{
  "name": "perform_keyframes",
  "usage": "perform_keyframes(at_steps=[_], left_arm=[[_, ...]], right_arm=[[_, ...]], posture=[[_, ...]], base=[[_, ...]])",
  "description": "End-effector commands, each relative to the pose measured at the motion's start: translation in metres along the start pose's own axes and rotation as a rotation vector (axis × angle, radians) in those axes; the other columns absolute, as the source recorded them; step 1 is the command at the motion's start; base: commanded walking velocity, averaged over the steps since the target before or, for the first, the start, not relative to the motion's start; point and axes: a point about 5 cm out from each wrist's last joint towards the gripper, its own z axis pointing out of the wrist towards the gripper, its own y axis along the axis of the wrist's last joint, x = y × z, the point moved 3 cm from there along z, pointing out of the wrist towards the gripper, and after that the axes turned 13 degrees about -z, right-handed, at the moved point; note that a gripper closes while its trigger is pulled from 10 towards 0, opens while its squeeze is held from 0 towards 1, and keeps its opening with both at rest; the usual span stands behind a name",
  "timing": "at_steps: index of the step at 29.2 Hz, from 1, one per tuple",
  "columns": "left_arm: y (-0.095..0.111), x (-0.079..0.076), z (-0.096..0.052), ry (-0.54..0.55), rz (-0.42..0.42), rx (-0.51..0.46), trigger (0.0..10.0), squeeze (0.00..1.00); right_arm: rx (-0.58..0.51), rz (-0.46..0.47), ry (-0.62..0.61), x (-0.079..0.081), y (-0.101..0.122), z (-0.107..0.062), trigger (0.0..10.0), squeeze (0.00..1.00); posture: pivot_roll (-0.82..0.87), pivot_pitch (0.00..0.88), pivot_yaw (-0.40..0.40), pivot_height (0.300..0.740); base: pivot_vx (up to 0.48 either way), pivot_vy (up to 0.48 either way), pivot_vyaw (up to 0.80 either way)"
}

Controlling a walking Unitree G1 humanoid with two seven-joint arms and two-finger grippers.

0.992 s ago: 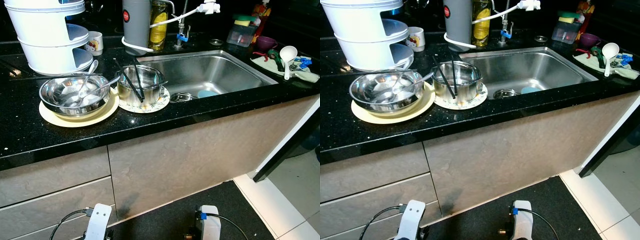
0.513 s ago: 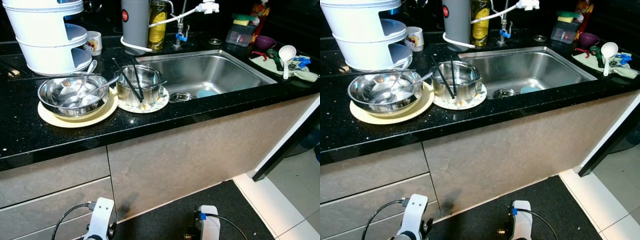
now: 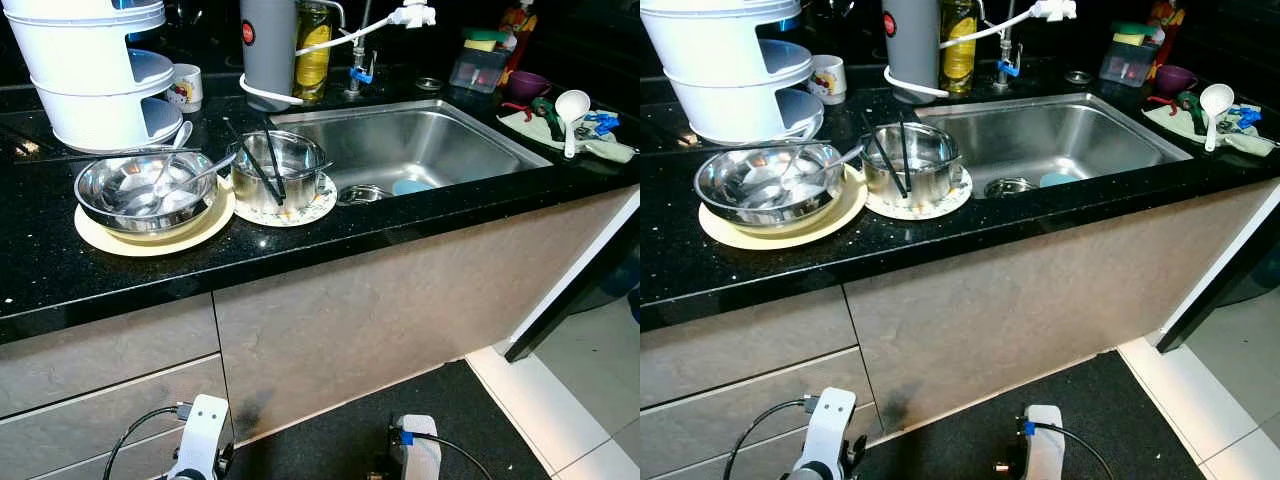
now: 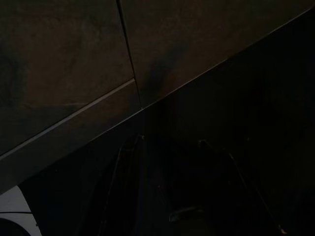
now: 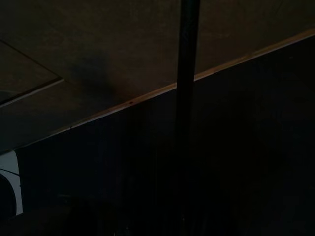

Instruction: Kitchen organization

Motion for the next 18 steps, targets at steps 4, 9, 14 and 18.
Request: perform_keyframes(at_steps=[4,9,14,18], left_arm=[[-0.0082,0.0007,-0.0028,0.009,-0.015,0.020,10.0,0.00],[-0.0101,-0.0007,-0.0037,0.003,-0.019,0.021,10.0,0.00],[-0.0115,-0.0010,-0.0037,0.003,-0.026,0.031,10.0,0.00],[-0.0110,-0.0013,-0.0028,0.004,-0.026,0.036,10.0,0.00]], right_arm=[[0.017,0.002,-0.005,-0.0001,-0.0080,-0.0038,10.0,0.00],[0.014,0.008,-0.004,0.0002,-0.0077,-0.0037,10.0,0.00],[0.012,0.008,0.003,0.0014,-0.0077,-0.0036,10.0,0.00],[0.013,-0.002,0.011,0.0031,-0.0086,-0.0040,10.0,0.00]], posture=[[-0.02,0.169,-0.048,0.740],[-0.03,0.176,-0.044,0.740],[-0.03,0.180,-0.045,0.740],[-0.02,0.186,-0.051,0.740]], base=[[0.000,0.000,0.00],[0.000,0.000,0.00],[0.000,0.000,0.00],[0.000,0.000,0.00]])
